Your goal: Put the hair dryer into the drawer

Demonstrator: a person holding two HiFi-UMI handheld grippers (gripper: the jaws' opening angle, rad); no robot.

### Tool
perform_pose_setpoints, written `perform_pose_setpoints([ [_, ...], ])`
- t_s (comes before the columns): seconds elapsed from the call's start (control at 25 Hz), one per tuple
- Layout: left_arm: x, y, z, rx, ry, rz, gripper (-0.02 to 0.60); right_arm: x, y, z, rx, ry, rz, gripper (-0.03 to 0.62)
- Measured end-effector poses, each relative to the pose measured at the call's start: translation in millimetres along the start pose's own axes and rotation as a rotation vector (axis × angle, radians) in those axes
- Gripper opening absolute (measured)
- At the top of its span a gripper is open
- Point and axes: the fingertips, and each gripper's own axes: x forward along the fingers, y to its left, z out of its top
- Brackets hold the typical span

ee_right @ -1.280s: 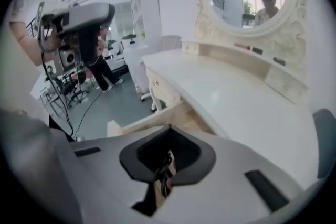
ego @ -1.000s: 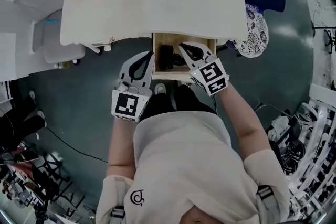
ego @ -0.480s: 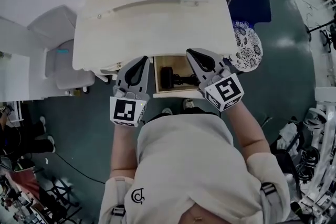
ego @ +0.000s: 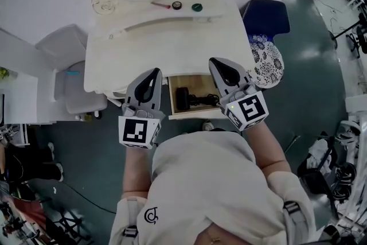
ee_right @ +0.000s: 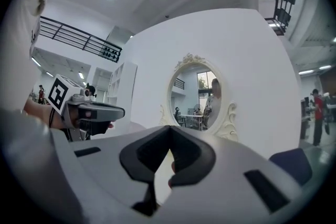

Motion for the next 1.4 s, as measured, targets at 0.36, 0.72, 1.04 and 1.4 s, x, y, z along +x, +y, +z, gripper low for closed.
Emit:
perform_pose_setpoints([
  [0.36,4,-6,0,-0.012,0.018,-0.018,0.012,-7,-4,2,-0.001,-0.008,-0.024,0.005],
  [0.72,5,-15,9,0.011,0.011,-0.030,0.012,-11,-7,2,0.003,-0.010,-0.032,0.004],
  [1.04,7,-19,7,0.011,0.017,-0.032,0.012,-13,-9,1,0.028,-0.004,-0.043,0.003],
  [1.4,9,-20,11,0.003,0.006,-0.038,0.012,-12,-4,1,-0.041,0.010,-0.040,0.003],
])
